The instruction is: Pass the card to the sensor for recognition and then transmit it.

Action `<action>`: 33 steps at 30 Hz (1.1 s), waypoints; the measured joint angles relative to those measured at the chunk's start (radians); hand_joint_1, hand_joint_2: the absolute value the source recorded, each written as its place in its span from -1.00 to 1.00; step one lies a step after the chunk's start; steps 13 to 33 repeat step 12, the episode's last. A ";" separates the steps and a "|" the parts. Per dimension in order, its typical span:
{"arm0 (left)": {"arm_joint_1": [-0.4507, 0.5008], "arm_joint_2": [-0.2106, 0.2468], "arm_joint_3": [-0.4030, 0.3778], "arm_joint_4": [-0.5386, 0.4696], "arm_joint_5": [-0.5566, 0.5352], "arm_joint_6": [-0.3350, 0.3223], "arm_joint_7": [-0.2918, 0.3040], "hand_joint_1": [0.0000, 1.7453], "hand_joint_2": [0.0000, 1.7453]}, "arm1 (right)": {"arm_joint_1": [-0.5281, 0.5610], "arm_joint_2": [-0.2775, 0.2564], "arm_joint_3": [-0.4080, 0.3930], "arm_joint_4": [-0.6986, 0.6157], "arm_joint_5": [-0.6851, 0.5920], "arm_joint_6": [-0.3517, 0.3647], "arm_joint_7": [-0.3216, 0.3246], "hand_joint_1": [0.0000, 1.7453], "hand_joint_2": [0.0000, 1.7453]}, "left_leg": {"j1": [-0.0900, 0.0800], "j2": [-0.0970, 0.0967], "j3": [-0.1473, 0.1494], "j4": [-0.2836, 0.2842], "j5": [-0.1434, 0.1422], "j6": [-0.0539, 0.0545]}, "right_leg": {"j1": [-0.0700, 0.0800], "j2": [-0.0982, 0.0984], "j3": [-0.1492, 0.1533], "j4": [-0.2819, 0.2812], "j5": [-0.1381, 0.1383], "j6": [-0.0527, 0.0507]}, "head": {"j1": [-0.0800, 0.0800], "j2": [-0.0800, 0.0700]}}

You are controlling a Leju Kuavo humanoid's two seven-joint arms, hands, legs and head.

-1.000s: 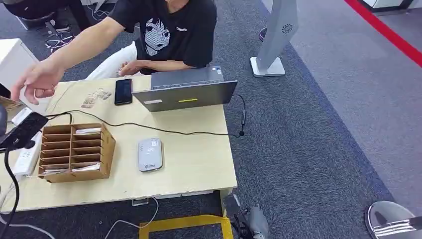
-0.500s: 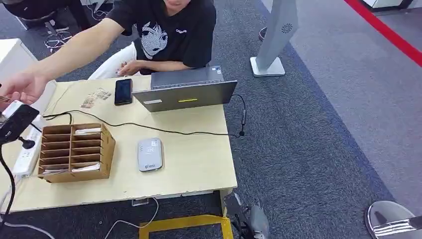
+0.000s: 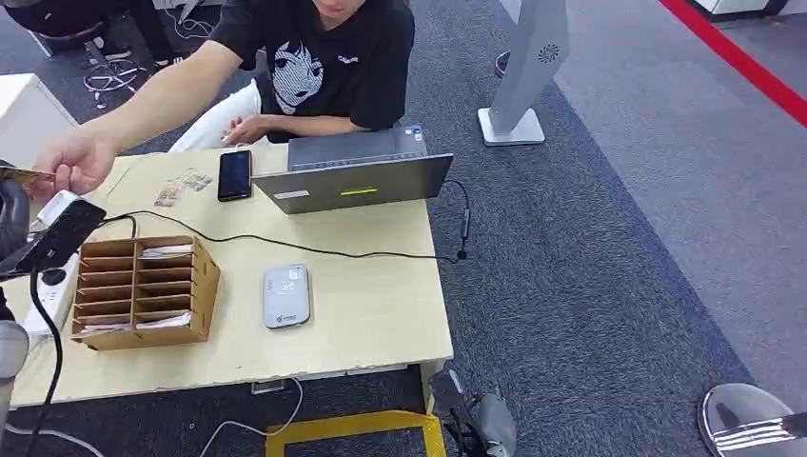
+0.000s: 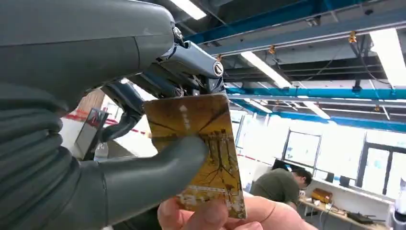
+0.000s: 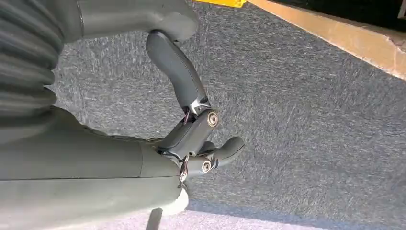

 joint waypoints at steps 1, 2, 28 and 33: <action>0.001 -0.009 -0.001 -0.009 0.003 0.004 -0.004 -1.00 1.00 | 0.000 0.000 0.000 0.000 -0.001 0.000 -0.002 -1.00 1.00 | 0.000 0.000 0.000 0.000 0.000 0.000 | 0.000 0.000 0.000 0.000 0.000 0.000 | 0.000 0.000; 0.002 -0.017 -0.005 -0.017 0.006 0.009 -0.006 -1.00 1.00 | -0.001 0.000 0.000 0.000 -0.003 0.000 -0.005 -1.00 1.00 | 0.000 0.000 0.000 0.000 0.000 0.000 | 0.000 0.000 0.000 0.000 0.000 0.000 | 0.000 0.000; 0.033 -0.059 -0.007 -0.113 0.034 0.036 -0.028 -1.00 1.00 | -0.007 -0.001 0.001 0.003 -0.008 0.000 -0.010 -1.00 1.00 | 0.000 -0.001 0.000 0.000 0.000 0.000 | 0.000 -0.001 0.000 0.000 0.000 0.000 | 0.000 0.000; 0.033 -0.059 -0.007 -0.113 0.034 0.036 -0.028 -1.00 1.00 | -0.007 -0.001 0.001 0.003 -0.008 0.000 -0.010 -1.00 1.00 | 0.000 -0.001 0.000 0.000 0.000 0.000 | 0.000 -0.001 0.000 0.000 0.000 0.000 | 0.000 0.000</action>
